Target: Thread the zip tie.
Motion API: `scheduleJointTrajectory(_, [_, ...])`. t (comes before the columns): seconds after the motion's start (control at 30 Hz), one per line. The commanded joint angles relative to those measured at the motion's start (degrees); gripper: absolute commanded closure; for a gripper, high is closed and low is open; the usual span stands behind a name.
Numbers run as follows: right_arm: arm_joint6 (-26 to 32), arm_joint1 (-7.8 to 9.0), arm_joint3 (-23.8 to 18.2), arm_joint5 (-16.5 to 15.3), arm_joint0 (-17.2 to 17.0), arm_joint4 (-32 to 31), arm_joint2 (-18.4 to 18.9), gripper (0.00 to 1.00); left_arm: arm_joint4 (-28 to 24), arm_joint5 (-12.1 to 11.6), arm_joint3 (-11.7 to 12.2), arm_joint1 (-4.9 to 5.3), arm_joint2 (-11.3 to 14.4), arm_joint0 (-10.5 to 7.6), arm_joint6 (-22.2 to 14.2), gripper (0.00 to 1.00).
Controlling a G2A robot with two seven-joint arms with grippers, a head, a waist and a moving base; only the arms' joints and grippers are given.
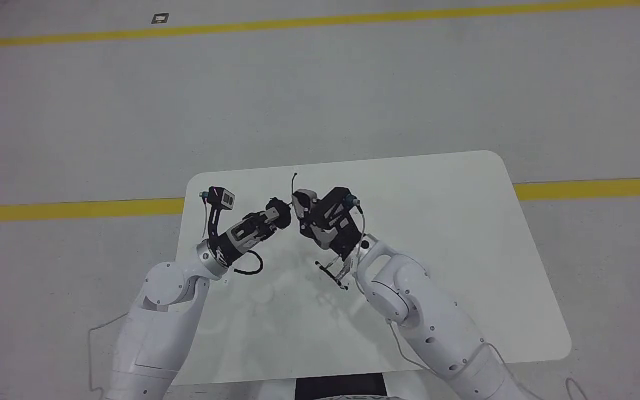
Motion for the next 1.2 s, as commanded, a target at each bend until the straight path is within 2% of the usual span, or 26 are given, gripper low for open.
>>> scheduleJointTrajectory(0.0, [0.1,0.01,-0.1,0.0,0.0,0.0,0.0,0.61,0.0,0.0,0.0,0.0,0.0,0.0,0.0,1.0])
scheduleJointTrajectory(0.1, [0.2,0.03,-0.2,0.0,-0.1,-0.1,0.1,0.54,0.0,0.0,0.0,0.0,0.0,0.0,0.0,1.0])
scheduleJointTrajectory(0.17, [0.3,0.05,-0.4,-0.1,-0.1,-0.2,0.2,0.53,0.0,0.0,0.0,0.0,0.0,0.0,0.0,1.0])
scheduleJointTrajectory(0.37, [0.4,0.11,-1.2,-0.3,0.1,-0.6,0.4,0.56,0.0,0.0,0.0,0.0,0.0,0.0,0.0,1.0])
scheduleJointTrajectory(0.57, [0.3,0.13,-1.7,-0.3,0.4,-0.5,0.8,0.68,0.0,0.0,0.0,0.0,0.0,0.0,0.0,1.0])
scheduleJointTrajectory(0.63, [0.3,0.14,-1.8,-0.3,0.4,-0.6,0.9,0.77,0.0,0.0,0.0,0.0,0.0,0.0,0.0,1.0])
scheduleJointTrajectory(0.73, [0.2,0.15,-1.8,-0.4,0.4,-0.6,0.9,0.84,0.0,0.0,0.0,0.0,0.0,0.0,0.0,1.0])
scheduleJointTrajectory(0.93, [0.2,0.09,-1.8,-0.5,0.6,-0.5,0.6,0.93,0.0,0.0,0.0,0.0,0.0,0.0,0.0,1.0])
scheduleJointTrajectory(0.97, [0.2,0.08,-1.7,-0.5,0.6,-0.6,0.6,1.0,0.0,0.0,0.0,0.0,0.0,0.0,0.0,1.0])
scheduleJointTrajectory(1.17, [0.2,0.11,-1.7,-0.6,0.6,-1.3,0.5,1.0,0.0,0.0,0.0,0.0,0.0,0.0,0.0,1.0])
